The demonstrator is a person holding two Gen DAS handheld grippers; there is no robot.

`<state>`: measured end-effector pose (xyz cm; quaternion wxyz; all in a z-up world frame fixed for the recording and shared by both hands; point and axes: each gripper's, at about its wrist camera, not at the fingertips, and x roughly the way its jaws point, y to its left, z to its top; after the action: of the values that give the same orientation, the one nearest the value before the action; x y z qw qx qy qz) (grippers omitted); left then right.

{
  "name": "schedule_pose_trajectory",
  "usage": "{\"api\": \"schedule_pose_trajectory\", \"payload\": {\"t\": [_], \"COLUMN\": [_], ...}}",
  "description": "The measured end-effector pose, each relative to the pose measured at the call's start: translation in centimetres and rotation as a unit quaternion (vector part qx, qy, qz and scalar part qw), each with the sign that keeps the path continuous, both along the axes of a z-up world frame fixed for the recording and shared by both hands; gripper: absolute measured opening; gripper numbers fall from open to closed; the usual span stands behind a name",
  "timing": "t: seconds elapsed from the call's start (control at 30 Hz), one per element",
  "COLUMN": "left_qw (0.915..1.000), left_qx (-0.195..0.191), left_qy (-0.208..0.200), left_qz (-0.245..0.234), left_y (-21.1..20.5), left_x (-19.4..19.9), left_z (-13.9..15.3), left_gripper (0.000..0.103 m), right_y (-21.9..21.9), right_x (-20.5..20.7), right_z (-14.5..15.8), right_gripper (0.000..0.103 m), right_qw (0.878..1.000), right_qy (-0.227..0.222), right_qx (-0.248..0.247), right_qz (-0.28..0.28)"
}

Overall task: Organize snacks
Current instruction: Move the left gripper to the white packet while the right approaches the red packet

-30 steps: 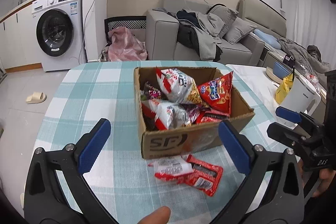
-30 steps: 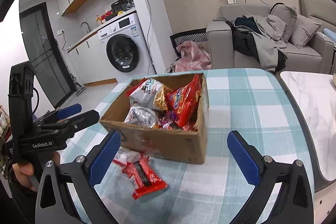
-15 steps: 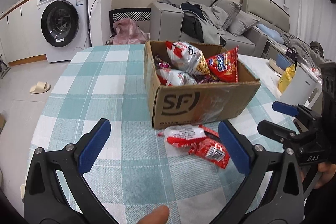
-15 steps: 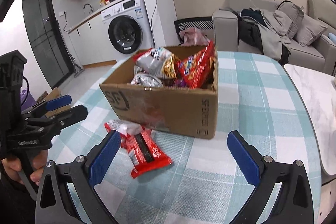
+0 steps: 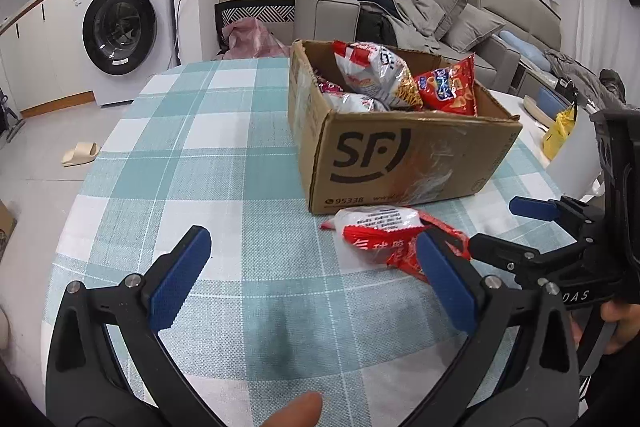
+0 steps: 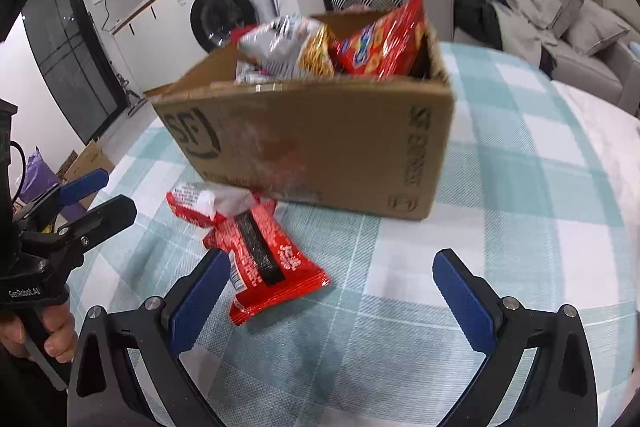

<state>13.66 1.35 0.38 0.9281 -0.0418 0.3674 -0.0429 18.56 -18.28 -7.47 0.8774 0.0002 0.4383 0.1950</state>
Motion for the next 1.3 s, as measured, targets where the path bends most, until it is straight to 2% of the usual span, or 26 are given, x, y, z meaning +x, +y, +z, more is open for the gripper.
{"api": "schedule_pose_trajectory", "payload": {"t": [0.37,0.67,0.8,0.97,1.17,1.23,1.3], "left_qw": [0.9997,0.9993,0.9989,0.9984,0.9981,0.9979,0.9978], "left_qx": [-0.003,-0.005,0.001,0.001,-0.002,-0.003,-0.004], "left_qy": [0.024,0.037,0.047,0.056,0.061,0.064,0.065], "left_qz": [0.001,-0.004,-0.008,-0.005,0.007,0.009,0.011], "left_y": [0.3,-0.1,-0.6,-0.3,1.1,1.5,1.6], "left_x": [1.4,2.4,2.7,2.9,2.8,2.9,2.9], "left_z": [-2.3,-3.6,-4.3,-5.0,-5.4,-5.6,-5.7], "left_gripper": [0.102,0.102,0.102,0.102,0.102,0.102,0.102], "right_y": [2.6,-1.2,-0.6,1.7,3.1,3.2,2.9], "right_x": [0.4,0.8,0.5,0.6,1.2,1.5,1.9], "right_z": [-2.3,-2.6,-2.4,-2.6,-2.4,-2.5,-2.9], "right_gripper": [0.103,0.103,0.103,0.103,0.103,0.103,0.103], "right_qw": [0.999,0.998,0.999,0.999,0.999,1.000,1.000], "right_qy": [0.020,0.023,0.034,0.035,0.023,0.014,0.023], "right_qx": [-0.036,-0.035,0.006,0.008,0.009,-0.004,-0.012], "right_qz": [0.014,-0.041,0.001,0.028,0.038,0.026,0.015]}}
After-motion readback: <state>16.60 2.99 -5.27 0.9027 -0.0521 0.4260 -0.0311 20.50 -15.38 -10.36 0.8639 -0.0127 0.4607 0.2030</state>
